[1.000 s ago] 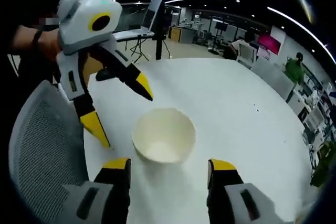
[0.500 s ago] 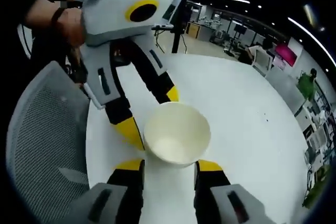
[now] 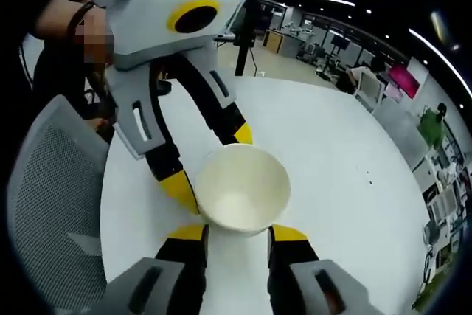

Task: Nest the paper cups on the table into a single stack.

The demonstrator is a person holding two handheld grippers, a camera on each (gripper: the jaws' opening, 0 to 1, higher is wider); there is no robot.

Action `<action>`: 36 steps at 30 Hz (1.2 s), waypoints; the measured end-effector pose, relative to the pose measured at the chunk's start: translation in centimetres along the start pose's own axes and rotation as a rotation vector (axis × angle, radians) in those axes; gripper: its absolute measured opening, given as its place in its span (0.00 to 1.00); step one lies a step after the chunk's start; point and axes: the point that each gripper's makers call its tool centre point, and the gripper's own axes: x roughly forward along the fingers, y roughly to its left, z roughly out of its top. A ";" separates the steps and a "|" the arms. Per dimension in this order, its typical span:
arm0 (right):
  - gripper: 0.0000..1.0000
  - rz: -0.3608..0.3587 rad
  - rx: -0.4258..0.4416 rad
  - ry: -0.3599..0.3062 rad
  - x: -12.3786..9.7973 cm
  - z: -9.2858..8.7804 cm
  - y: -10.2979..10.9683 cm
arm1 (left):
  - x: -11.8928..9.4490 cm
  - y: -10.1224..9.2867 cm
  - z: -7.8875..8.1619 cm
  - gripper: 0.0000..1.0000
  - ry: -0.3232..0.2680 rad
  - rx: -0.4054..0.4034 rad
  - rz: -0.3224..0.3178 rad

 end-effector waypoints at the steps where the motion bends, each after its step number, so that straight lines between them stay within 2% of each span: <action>1: 0.30 -0.002 -0.003 0.000 0.4 0.2 -1.0 | 0.1 0.6 0.1 0.39 0.000 -0.001 0.002; 11: 0.30 0.005 -0.013 0.010 1.5 0.7 -4.6 | 1.6 3.8 1.5 0.40 0.011 0.001 -0.001; 16: 0.30 0.012 -0.014 0.020 1.7 0.7 -4.9 | 2.0 4.7 1.6 0.40 0.028 -0.004 -0.008; 24: 0.30 0.018 -0.009 0.012 2.3 1.0 -4.9 | 2.0 4.8 1.2 0.42 0.040 -0.020 -0.007; 27: 0.31 0.018 -0.006 0.008 2.2 1.1 -4.8 | 1.8 4.3 1.3 0.47 0.040 -0.033 -0.010; 33: 0.40 -0.034 0.031 -0.012 2.0 1.3 -5.5 | 1.1 4.4 0.8 0.50 0.044 -0.053 0.011; 36: 0.45 -0.053 0.055 -0.010 1.6 0.8 -5.4 | 0.3 4.6 0.0 0.54 0.043 -0.097 0.039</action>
